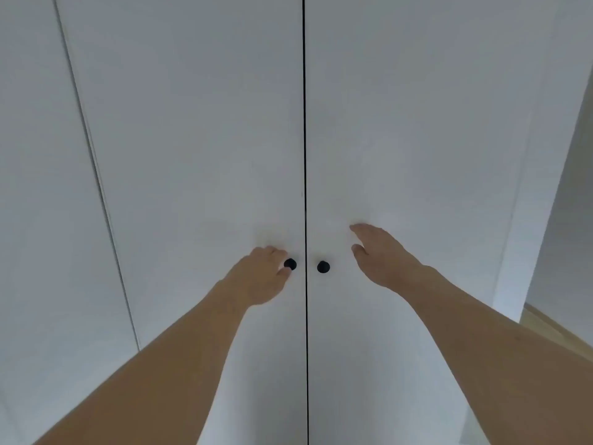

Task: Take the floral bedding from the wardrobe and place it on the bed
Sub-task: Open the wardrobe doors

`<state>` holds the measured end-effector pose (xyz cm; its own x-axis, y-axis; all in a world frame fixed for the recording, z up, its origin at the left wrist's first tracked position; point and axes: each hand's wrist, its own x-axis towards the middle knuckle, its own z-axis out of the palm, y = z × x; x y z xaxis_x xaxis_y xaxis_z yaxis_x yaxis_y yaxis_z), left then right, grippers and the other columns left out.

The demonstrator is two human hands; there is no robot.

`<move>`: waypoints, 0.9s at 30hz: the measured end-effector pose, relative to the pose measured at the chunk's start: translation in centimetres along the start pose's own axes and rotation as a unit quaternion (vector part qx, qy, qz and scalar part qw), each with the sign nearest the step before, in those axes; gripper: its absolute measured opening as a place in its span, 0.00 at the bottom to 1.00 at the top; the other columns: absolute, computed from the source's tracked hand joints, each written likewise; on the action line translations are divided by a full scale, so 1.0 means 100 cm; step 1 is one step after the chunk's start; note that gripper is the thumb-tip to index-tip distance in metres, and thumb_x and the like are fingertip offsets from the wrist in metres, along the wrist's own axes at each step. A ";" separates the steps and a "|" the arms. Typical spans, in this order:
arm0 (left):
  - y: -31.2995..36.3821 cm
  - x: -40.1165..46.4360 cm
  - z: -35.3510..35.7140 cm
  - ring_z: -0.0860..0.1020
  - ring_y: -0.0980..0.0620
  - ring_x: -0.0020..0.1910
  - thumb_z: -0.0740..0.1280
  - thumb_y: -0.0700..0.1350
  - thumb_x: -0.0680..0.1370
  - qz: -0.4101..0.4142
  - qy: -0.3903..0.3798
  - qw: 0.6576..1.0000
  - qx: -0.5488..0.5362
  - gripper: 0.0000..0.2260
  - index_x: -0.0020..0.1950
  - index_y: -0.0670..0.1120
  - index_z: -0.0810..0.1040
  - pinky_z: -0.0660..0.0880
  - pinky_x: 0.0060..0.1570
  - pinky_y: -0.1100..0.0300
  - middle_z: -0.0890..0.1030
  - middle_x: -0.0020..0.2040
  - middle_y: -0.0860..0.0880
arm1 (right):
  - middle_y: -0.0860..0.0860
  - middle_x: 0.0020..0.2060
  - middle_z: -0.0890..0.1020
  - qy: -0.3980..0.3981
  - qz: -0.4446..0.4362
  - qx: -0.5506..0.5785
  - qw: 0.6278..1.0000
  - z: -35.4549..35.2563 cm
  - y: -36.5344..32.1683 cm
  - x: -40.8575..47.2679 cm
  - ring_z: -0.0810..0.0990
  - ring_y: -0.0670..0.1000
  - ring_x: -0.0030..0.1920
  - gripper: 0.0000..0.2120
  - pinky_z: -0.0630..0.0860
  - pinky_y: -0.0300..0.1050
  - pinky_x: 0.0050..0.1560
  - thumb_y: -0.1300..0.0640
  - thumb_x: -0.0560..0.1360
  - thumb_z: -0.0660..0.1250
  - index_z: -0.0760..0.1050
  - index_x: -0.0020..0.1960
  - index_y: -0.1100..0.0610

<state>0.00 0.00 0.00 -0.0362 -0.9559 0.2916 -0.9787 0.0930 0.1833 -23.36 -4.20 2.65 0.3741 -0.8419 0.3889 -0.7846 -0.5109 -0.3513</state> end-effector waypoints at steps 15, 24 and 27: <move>0.025 -0.002 0.027 0.77 0.50 0.50 0.62 0.44 0.77 -0.139 0.080 0.978 -0.136 0.09 0.57 0.49 0.75 0.76 0.52 0.55 0.77 0.54 0.52 | 0.49 0.65 0.74 0.030 0.006 0.386 0.922 0.013 -0.040 0.052 0.73 0.47 0.59 0.18 0.70 0.40 0.58 0.55 0.82 0.56 0.68 0.70 0.55; 0.053 -0.071 0.061 0.75 0.52 0.42 0.70 0.63 0.71 -0.221 0.289 0.927 -0.090 0.20 0.50 0.53 0.66 0.78 0.43 0.55 0.75 0.44 0.56 | 0.51 0.48 0.83 -0.029 -0.081 0.424 0.901 0.008 -0.075 0.025 0.82 0.52 0.50 0.10 0.78 0.52 0.58 0.55 0.81 0.59 0.78 0.53 0.56; 0.052 -0.103 0.053 0.76 0.53 0.39 0.70 0.63 0.70 -0.226 0.318 0.919 -0.044 0.20 0.50 0.52 0.67 0.78 0.41 0.55 0.75 0.42 0.56 | 0.52 0.46 0.83 -0.011 -0.124 0.434 0.892 0.011 -0.090 0.003 0.82 0.52 0.48 0.07 0.79 0.52 0.57 0.58 0.79 0.61 0.77 0.47 0.55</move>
<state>-5.79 8.83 -7.01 0.5242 -0.5478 0.6520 -0.8430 -0.2252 0.4885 -15.59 -0.03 4.97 0.4996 -0.6822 0.5339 -0.0004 -0.6165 -0.7874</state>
